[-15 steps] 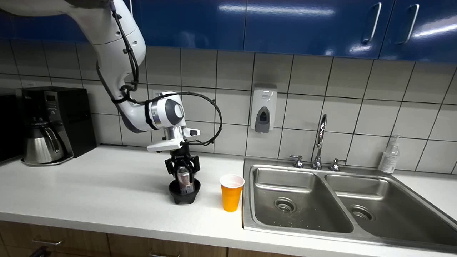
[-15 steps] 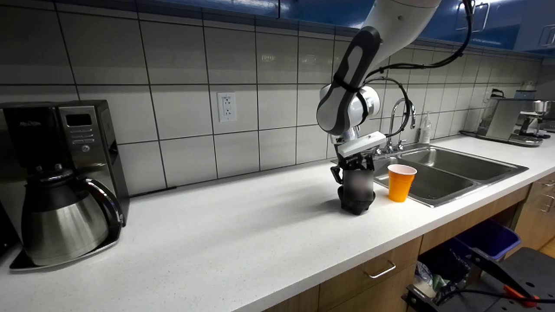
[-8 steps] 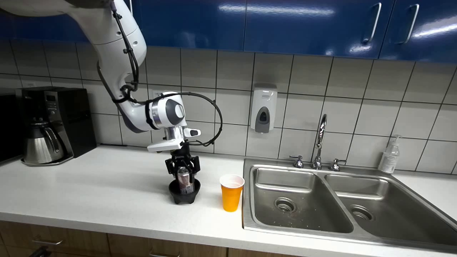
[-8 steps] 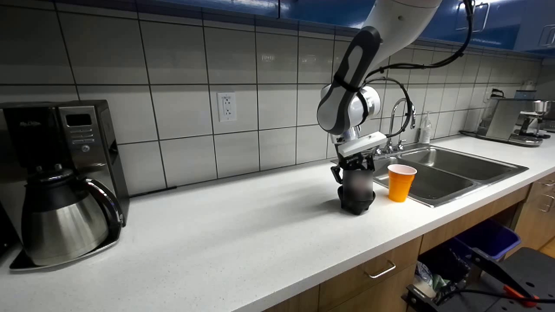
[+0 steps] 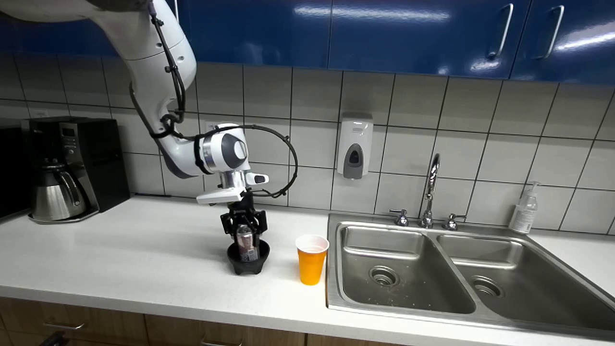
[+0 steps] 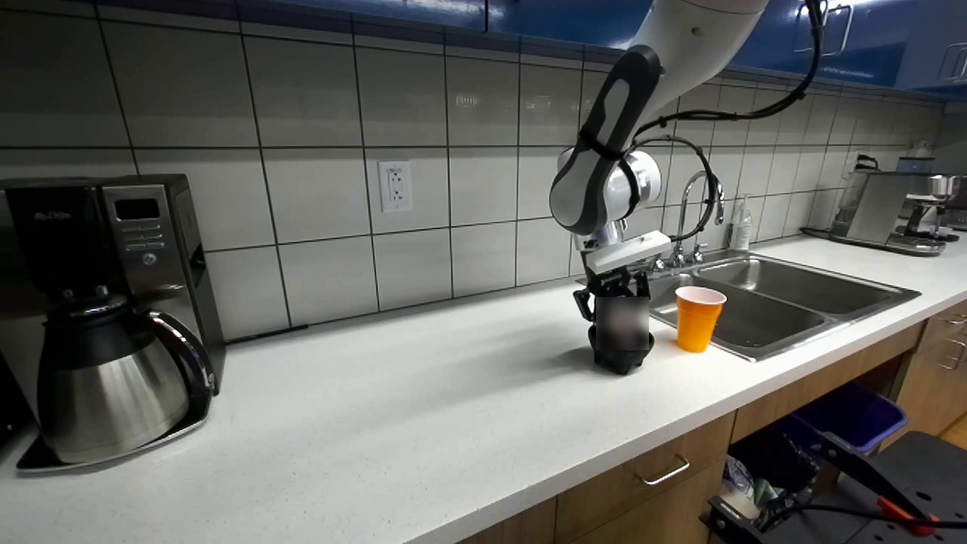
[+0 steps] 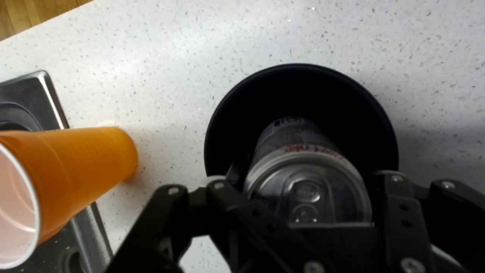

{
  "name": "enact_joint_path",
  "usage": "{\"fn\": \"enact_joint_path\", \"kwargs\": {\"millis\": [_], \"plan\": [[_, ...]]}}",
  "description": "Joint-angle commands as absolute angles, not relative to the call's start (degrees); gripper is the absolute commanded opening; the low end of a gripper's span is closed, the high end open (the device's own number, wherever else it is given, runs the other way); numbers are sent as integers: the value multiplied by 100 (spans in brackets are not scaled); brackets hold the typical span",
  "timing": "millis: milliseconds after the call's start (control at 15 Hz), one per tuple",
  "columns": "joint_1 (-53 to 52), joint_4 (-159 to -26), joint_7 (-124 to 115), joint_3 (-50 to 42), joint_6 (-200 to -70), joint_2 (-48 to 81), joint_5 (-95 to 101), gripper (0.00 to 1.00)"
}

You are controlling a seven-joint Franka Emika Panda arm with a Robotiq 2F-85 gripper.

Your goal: Put the silver can inside the black bowl

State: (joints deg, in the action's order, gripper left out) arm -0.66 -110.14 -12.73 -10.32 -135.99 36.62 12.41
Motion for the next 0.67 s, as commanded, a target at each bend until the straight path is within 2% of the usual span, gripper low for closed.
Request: {"fn": "enact_joint_path", "kwargs": {"millis": [0,133,200,467,600], "plan": [[4,-11109,-1137,-971,-13658,3531,1194,41],[1,-11143,-1111,-973,-13672,3515,1212,42],[-4,-11164,-1099,-977,-13691,3508,1225,89],[-19,-11232,-1045,-966,-13665,3432,1232,100],[-84,-11263,-1100,-972,-13616,3339,1253,100]]}}
